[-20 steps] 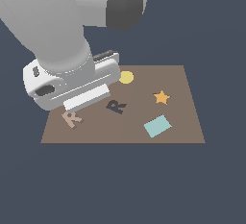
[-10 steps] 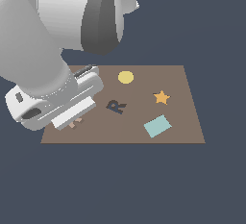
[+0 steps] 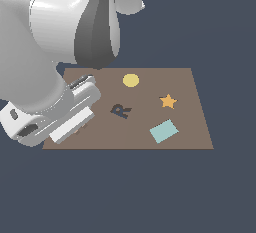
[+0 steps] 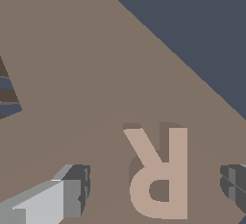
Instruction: Insert a designated object into the corresponding slot on a board.
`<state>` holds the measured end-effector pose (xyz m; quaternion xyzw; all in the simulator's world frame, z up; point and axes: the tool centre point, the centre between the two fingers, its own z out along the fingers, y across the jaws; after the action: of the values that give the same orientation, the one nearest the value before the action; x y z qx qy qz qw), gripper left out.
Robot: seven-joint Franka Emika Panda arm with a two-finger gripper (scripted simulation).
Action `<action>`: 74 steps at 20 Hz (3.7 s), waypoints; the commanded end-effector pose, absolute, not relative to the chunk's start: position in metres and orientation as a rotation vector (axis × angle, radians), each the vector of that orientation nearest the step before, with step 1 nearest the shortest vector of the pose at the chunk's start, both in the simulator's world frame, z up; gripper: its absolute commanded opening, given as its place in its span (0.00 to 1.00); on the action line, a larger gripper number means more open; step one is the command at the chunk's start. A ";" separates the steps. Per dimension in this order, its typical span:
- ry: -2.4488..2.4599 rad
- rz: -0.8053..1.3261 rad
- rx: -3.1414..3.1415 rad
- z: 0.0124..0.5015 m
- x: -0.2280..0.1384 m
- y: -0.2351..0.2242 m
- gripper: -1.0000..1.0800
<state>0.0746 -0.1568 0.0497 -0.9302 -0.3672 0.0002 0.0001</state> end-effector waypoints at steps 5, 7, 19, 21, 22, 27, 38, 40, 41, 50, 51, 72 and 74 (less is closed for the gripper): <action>-1.158 0.000 -2.920 0.050 0.076 -0.156 0.96; -1.155 0.000 -2.921 0.050 0.075 -0.156 0.96; -1.156 0.000 -2.921 0.030 0.075 -0.156 0.00; -1.156 0.000 -2.921 0.030 0.075 -0.156 0.00; -1.156 0.000 -2.921 0.030 0.075 -0.156 0.00; -1.156 0.000 -2.921 0.030 0.075 -0.156 0.00; -1.240 0.000 -2.887 0.032 0.072 -0.135 0.00; -1.285 0.000 -2.867 0.033 0.070 -0.124 0.00; -1.311 0.000 -2.855 0.033 0.068 -0.117 0.00; -1.576 0.001 -2.718 0.038 0.045 -0.051 0.00; -1.597 0.001 -2.706 0.038 0.043 -0.046 0.00; -1.686 0.002 -2.651 0.030 0.030 -0.024 0.00; -1.686 0.002 -2.651 0.030 0.030 -0.024 0.96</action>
<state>0.0300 -0.0235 0.0303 -0.8437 -0.5368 0.0010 0.0002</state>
